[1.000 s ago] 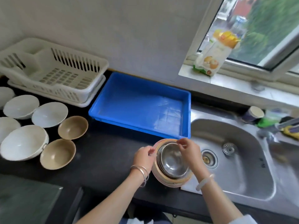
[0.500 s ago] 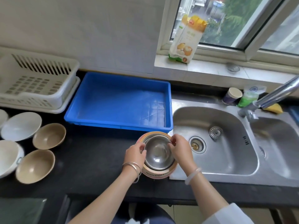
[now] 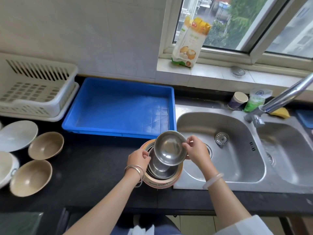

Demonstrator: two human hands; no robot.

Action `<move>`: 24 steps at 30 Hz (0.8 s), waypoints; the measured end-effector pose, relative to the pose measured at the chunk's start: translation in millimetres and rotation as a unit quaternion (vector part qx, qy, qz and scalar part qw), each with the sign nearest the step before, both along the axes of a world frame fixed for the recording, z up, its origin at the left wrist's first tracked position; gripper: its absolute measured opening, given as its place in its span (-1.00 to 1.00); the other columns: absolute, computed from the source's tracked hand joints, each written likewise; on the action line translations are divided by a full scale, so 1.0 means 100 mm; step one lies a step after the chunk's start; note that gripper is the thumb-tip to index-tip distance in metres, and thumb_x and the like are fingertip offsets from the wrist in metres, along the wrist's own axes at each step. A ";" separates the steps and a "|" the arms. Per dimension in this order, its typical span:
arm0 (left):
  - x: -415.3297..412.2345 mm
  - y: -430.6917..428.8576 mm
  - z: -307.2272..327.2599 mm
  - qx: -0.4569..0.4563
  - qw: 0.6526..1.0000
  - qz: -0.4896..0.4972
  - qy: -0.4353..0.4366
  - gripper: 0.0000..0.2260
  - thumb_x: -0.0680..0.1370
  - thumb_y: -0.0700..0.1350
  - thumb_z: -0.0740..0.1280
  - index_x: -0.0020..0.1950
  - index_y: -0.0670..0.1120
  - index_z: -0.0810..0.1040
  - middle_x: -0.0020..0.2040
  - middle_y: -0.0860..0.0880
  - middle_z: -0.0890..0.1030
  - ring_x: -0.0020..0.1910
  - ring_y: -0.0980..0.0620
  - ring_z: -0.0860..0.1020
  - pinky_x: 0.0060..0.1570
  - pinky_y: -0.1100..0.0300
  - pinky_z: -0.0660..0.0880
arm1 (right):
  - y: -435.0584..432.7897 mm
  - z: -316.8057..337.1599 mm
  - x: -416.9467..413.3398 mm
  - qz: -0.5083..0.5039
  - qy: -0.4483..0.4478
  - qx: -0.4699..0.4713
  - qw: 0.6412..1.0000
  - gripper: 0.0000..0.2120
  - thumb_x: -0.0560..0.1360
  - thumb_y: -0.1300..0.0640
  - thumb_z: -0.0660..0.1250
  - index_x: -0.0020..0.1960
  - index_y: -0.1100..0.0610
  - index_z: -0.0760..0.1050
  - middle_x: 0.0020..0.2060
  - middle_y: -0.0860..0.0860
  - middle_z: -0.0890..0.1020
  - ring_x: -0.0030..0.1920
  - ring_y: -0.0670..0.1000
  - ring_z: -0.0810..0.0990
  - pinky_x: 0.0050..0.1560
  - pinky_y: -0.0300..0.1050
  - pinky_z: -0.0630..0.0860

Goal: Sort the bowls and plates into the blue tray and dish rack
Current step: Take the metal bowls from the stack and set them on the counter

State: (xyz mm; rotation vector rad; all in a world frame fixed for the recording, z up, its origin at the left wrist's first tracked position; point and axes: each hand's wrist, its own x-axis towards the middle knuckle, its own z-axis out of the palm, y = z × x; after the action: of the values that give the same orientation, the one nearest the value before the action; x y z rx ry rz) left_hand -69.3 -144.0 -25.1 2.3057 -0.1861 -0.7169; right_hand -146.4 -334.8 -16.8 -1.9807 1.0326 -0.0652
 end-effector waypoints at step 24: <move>0.48 0.94 0.24 -0.158 0.964 0.207 0.056 -0.87 0.46 -0.31 0.32 -0.21 -0.11 0.44 -0.15 -0.14 0.60 -0.15 -0.04 0.61 -0.32 0.16 0.61 | 0.45 0.32 0.63 0.042 -0.093 0.069 0.992 -0.92 0.50 0.25 0.32 -0.02 0.15 0.55 -0.23 0.08 0.63 -0.31 0.03 0.63 -0.25 0.03 0.67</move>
State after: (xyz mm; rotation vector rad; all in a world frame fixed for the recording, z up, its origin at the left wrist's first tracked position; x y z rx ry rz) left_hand -21.6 -49.6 -0.8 1.9064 0.2166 -0.5539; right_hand -83.3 -289.6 14.8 -1.8515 0.8122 -0.1270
